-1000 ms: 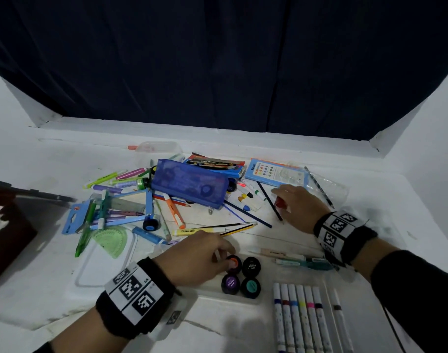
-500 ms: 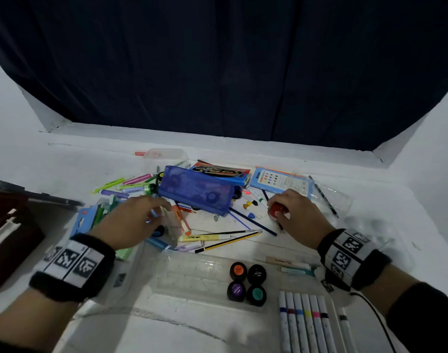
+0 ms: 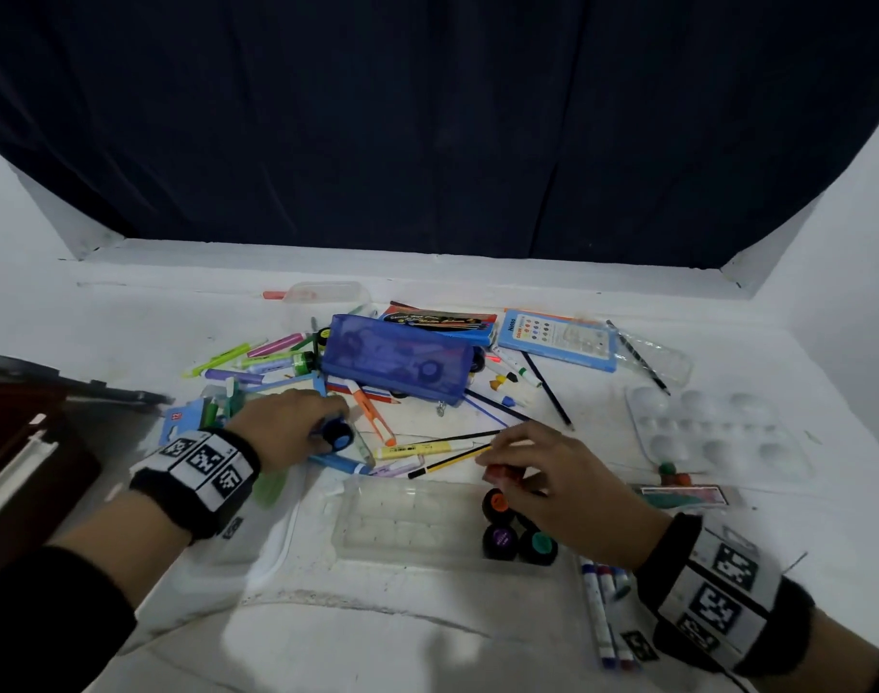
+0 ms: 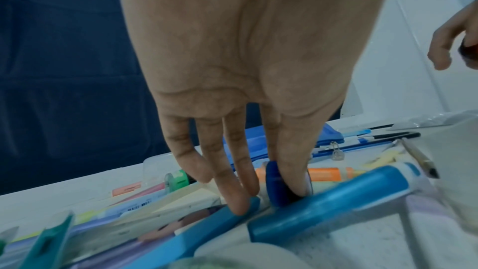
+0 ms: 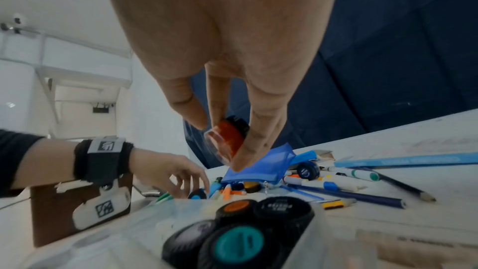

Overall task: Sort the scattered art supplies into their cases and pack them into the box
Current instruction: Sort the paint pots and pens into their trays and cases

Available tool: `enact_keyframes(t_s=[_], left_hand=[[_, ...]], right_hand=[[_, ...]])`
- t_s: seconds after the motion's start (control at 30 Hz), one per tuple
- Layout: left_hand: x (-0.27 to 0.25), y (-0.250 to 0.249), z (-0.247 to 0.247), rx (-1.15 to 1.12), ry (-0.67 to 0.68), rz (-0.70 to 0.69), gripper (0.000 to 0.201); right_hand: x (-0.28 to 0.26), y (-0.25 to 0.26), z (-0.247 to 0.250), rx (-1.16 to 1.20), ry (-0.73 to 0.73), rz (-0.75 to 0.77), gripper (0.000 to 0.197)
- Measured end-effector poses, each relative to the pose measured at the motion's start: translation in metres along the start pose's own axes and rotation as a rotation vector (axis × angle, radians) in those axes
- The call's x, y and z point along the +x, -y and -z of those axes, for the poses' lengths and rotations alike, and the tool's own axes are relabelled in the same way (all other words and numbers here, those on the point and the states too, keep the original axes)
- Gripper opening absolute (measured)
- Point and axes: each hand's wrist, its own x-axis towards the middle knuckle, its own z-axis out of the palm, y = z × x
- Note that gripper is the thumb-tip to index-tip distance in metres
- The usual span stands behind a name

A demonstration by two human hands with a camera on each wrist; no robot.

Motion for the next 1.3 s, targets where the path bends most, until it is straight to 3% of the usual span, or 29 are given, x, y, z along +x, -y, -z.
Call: enact_keyframes(t_s=[0.17,0.3,0.43,0.5,0.6,0.67,0.77,0.9,1.03,1.3], left_hand=[[-0.005,0.000,0.009,-0.048,-0.009,0.023,0.025],[-0.028,-0.005,0.025,-0.361,-0.234,0.020,0.026],[-0.064,-0.041,0.035,-0.648,-0.435,0.000,0.027],[-0.076,-0.061,0.030,-0.799,-0.438,-0.027,0.027],[-0.082,-0.080,0.010,-0.939,-0.337,-0.074,0.038],[-0.083,-0.091,-0.007,-0.905,-0.289,-0.113,0.044],[-0.085,-0.108,-0.026,-0.832,-0.286,-0.140,0.025],[-0.088,-0.120,-0.041,-0.794,-0.270,-0.140,0.028],[-0.084,-0.122,-0.043,-0.767,-0.336,-0.128,0.025],[-0.076,-0.117,-0.034,-0.675,-0.274,-0.077,0.027]], right_hand=[[-0.001,0.009,-0.019,-0.170,0.105,0.130,0.031],[-0.001,0.016,-0.024,-0.262,0.173,0.162,0.024],[0.002,0.014,-0.027,-0.307,0.234,0.138,0.026],[0.004,0.015,-0.028,-0.313,0.269,0.140,0.021],[0.004,0.017,-0.028,-0.369,0.335,0.129,0.023],[0.005,0.019,-0.027,-0.411,0.373,0.122,0.025],[0.008,0.020,-0.027,-0.448,0.400,0.122,0.023],[0.014,0.024,-0.027,-0.489,0.408,0.088,0.022],[0.018,0.028,-0.025,-0.491,0.415,0.053,0.023],[0.020,0.027,-0.024,-0.466,0.396,0.047,0.025]])
